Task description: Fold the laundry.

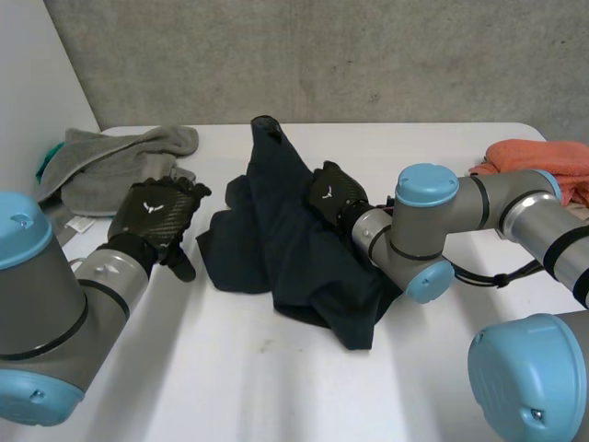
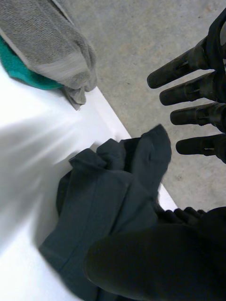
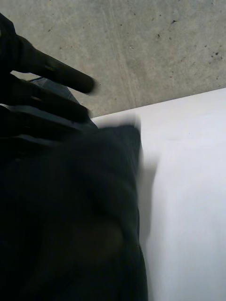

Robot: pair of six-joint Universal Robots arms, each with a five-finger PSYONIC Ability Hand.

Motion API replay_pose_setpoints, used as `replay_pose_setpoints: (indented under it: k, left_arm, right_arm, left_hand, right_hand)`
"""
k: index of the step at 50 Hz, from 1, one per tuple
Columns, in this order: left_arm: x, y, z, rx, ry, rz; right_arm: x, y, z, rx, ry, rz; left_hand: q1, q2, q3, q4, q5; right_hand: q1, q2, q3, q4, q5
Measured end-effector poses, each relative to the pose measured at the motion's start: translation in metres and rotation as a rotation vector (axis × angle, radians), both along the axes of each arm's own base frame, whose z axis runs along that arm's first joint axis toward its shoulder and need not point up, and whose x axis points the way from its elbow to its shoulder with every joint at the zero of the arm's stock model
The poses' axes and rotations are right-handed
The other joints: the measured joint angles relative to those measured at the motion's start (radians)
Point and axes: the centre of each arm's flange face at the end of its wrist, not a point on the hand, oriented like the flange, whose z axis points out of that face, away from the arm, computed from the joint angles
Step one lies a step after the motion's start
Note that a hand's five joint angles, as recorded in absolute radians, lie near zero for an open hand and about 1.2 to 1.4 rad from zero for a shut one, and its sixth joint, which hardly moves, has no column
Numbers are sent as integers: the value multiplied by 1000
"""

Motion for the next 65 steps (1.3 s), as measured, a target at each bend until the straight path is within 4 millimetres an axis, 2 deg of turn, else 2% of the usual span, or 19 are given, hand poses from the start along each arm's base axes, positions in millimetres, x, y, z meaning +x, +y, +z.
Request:
replay_pose_setpoints:
  k: [3, 7, 9, 12, 17, 21, 22, 24, 25, 28, 34, 41, 44, 45, 47, 50, 52, 56, 65]
  left_arm:
    - [1, 1, -3, 8, -4, 1]
    - [0, 1, -3, 5, -3, -2]
    - [-2, 2, -2, 1, -1, -7]
    - [-11, 7, 1, -12, 4, -39]
    - [-27, 21, 4, -23, 10, -101]
    - [-36, 30, 4, -23, 13, -136]
    - [-43, 37, 3, -17, 17, -162]
    - [-46, 40, 2, -13, 19, -175]
    - [-56, 50, 0, 0, 30, -211]
    - [-69, 63, -4, 22, 48, -260]
    - [-96, 80, -19, 72, 62, -343]
    - [-137, 95, -53, 133, 22, -438]
    - [-152, 92, -69, 148, 2, -437]
    - [-155, 90, -72, 148, -1, -431]
    - [-161, 84, -77, 143, -9, -402]
    - [-163, 74, -79, 126, -15, -341]
    - [-162, 69, -72, 106, -11, -300]
    - [-150, 62, -32, 38, 31, -230]
    - [-94, 65, 96, -182, 177, -172]
  right_arm:
    - [-1, 0, 11, -3, -15, -11]
    - [-5, 2, 32, 2, -40, -38]
    - [-11, 6, 54, 6, -64, -65]
    - [-32, 20, 100, 14, -88, -133]
    - [-75, 41, 130, 85, -37, -244]
    - [-100, 53, 132, 162, 17, -300]
    - [-118, 64, 129, 239, 67, -343]
    - [-123, 67, 128, 260, 80, -355]
    - [-142, 79, 123, 351, 133, -403]
    - [-161, 90, 115, 445, 179, -453]
    - [-181, 100, 103, 522, 197, -497]
    - [-193, 94, 93, 487, 140, -536]
    - [-195, 92, 90, 481, 111, -544]
    - [-195, 92, 89, 483, 106, -543]
    - [-195, 92, 88, 488, 91, -539]
    - [-194, 94, 90, 490, 70, -525]
    - [-192, 96, 96, 481, 55, -512]
    - [-191, 99, 114, 437, 25, -488]
    - [-185, 116, 171, 319, -37, -420]
  left_hand:
    - [0, 0, 0, 0, 0]
    - [0, 0, 0, 0, 1]
    - [0, 0, 0, 0, 0]
    - [0, 0, 0, 0, 0]
    - [0, -8, 0, -5, -3]
    - [0, -10, 0, -6, -6]
    - [0, -11, 0, -6, -6]
    - [0, -11, 0, -6, -6]
    - [0, -11, 0, -6, -6]
    - [0, -11, 0, -6, -6]
    - [0, -11, 0, -6, -6]
    - [0, -11, 0, -6, -6]
    - [341, 303, 303, 290, 299]
    - [341, 303, 303, 290, 299]
    - [729, 746, 739, 751, 744]
    - [840, 919, 909, 925, 916]
    - [862, 929, 921, 939, 925]
    - [862, 929, 921, 939, 925]
    - [862, 931, 926, 939, 925]
  right_hand:
    - [326, 365, 355, 358, 373]
    - [343, 378, 394, 402, 423]
    - [343, 378, 395, 407, 434]
    - [343, 378, 395, 413, 445]
    - [343, 378, 396, 416, 454]
    - [343, 378, 396, 417, 455]
    - [343, 378, 396, 417, 455]
    - [343, 378, 396, 419, 455]
    - [343, 378, 396, 420, 455]
    - [343, 378, 396, 420, 455]
    - [343, 378, 396, 420, 455]
    - [343, 378, 396, 420, 455]
    - [343, 378, 396, 420, 455]
    - [343, 378, 396, 420, 455]
    - [343, 378, 396, 420, 455]
    - [343, 378, 396, 420, 455]
    - [343, 378, 396, 420, 455]
    - [343, 378, 396, 420, 455]
    - [343, 378, 396, 420, 455]
